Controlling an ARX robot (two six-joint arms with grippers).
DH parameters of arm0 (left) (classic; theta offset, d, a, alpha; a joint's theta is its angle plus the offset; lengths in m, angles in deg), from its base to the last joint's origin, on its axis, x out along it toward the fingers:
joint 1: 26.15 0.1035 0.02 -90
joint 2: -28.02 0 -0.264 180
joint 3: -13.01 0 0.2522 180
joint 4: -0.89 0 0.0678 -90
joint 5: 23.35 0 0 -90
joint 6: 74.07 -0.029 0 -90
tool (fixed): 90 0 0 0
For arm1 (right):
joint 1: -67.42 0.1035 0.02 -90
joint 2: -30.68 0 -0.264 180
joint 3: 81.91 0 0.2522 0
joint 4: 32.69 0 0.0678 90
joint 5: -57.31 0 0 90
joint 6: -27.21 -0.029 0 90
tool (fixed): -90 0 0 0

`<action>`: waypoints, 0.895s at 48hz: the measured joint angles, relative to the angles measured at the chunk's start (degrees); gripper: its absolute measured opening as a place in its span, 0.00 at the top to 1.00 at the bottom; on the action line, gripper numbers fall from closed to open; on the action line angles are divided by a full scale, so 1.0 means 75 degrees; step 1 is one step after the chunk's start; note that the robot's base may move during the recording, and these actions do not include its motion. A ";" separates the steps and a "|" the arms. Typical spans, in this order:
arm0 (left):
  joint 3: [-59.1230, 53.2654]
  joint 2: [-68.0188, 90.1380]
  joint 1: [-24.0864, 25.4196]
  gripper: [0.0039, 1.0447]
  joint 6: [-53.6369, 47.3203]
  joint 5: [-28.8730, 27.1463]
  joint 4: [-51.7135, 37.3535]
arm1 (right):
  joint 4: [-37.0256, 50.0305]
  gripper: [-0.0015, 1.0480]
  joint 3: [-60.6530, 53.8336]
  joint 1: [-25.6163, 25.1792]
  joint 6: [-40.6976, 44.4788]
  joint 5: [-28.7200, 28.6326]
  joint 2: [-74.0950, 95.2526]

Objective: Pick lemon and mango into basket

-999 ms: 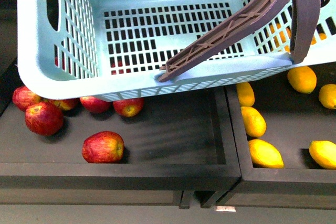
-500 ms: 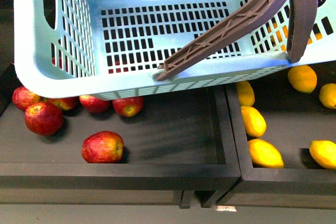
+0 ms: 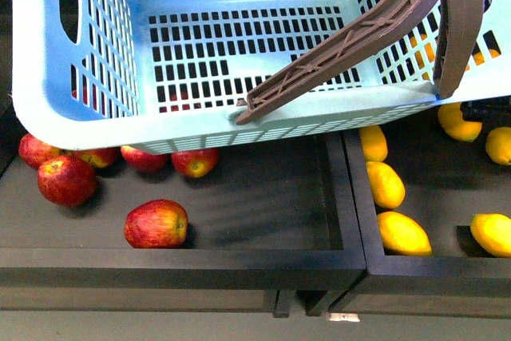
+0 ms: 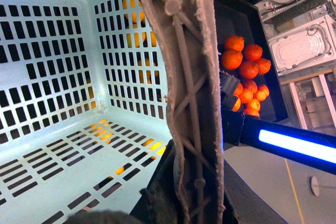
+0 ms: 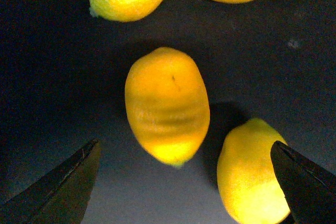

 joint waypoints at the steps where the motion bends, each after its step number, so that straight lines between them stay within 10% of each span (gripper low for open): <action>1: 0.0000 0.0000 0.0000 0.94 0.0000 0.0006 0.0000 | -0.0128 0.08 0.0291 0.0017 0.0000 -0.0006 0.0166; 37: 0.0000 0.0000 0.0000 0.94 -0.0003 0.0006 0.0000 | -0.2194 0.08 0.4616 0.0338 0.0149 0.0181 0.2882; 43: 0.0000 0.0000 0.0000 0.94 -0.0003 0.0003 0.0000 | -0.2279 0.21 0.4878 0.0350 0.0058 0.0259 0.3060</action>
